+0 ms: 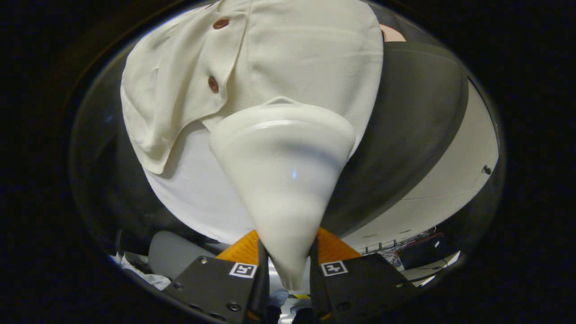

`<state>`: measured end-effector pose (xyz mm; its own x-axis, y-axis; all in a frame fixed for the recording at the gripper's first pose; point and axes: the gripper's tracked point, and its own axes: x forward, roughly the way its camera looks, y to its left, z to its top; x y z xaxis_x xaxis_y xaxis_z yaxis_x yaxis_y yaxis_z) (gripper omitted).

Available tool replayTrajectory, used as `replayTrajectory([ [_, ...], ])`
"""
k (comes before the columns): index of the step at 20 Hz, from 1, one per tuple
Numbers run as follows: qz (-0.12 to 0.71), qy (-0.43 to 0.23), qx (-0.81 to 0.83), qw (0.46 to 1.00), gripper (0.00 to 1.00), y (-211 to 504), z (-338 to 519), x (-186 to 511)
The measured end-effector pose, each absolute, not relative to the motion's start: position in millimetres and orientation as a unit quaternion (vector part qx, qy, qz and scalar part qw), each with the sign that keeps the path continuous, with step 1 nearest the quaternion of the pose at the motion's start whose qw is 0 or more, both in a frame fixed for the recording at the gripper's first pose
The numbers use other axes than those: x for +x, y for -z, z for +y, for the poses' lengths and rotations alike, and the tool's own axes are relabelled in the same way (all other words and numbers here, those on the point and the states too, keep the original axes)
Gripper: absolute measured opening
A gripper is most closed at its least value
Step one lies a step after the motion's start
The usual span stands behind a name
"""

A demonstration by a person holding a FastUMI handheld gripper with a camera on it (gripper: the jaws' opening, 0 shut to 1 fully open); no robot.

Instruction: Iron the clothes twice with a garment steamer, once on the left side and once on the right side.

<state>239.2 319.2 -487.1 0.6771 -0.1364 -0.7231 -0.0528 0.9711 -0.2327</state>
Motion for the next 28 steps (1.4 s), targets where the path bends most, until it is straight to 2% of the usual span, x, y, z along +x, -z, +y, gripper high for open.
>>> replayTrajectory([
  [4, 0.438, 0.009, -0.128, 0.890, 0.38, 488, 313, 231],
  [12, 0.424, -0.021, -0.155, 0.892, 0.38, 474, 310, 208],
  [23, 0.419, -0.027, -0.179, 0.890, 0.38, 477, 284, 147],
  [28, 0.387, -0.052, -0.157, 0.907, 0.38, 447, 270, 120],
])
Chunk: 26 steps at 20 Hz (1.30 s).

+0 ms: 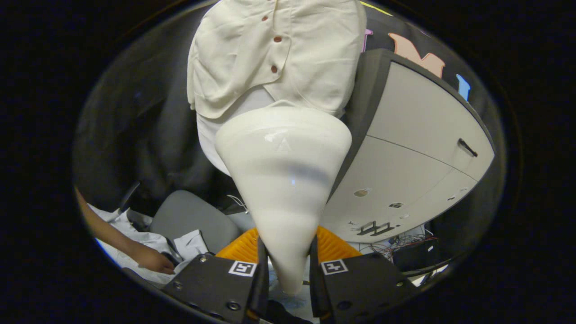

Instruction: Iron the clothes twice with a garment steamer, once on the left side and once on the right side.

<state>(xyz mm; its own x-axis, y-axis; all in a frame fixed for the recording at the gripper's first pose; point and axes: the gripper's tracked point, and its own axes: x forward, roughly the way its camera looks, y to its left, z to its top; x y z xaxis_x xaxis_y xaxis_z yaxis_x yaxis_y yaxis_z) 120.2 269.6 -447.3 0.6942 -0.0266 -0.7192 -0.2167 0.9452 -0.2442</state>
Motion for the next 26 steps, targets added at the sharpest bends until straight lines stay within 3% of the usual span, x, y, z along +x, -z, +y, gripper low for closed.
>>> replayTrajectory([
  [13, 0.247, -0.015, -0.024, 0.969, 0.37, 299, 127, -3],
  [26, 0.171, -0.016, 0.038, 0.984, 0.37, 275, 41, -110],
])
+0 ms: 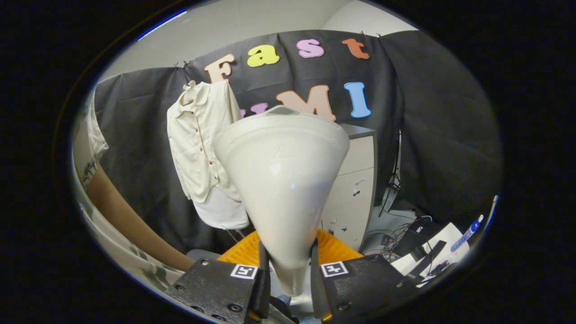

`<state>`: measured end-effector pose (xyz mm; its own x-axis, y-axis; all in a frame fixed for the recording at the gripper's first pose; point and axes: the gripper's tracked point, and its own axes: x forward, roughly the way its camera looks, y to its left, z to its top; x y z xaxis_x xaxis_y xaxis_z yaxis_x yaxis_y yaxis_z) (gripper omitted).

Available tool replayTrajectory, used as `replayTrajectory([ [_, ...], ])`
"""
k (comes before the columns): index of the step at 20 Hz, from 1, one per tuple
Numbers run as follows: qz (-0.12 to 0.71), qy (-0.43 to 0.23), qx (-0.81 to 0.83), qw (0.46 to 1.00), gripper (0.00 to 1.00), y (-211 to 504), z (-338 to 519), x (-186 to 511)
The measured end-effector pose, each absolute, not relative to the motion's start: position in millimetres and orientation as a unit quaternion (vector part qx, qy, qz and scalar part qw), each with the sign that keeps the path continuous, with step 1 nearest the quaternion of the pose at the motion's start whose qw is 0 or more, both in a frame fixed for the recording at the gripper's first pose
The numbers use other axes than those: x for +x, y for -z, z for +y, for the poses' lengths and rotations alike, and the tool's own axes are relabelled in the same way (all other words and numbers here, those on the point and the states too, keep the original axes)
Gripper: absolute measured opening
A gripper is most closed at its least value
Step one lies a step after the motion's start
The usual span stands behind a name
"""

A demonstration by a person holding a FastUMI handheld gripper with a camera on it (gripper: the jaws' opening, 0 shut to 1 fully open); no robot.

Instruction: Iron the clothes twice with a garment steamer, once on the left side and once on the right side.

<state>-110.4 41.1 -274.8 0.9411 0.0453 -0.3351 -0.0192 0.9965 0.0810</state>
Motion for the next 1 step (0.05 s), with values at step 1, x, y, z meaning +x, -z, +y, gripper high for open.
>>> replayTrajectory([
  [1, 0.169, -0.019, 0.045, 0.984, 0.37, 273.2, 41.3, -114.3],
])
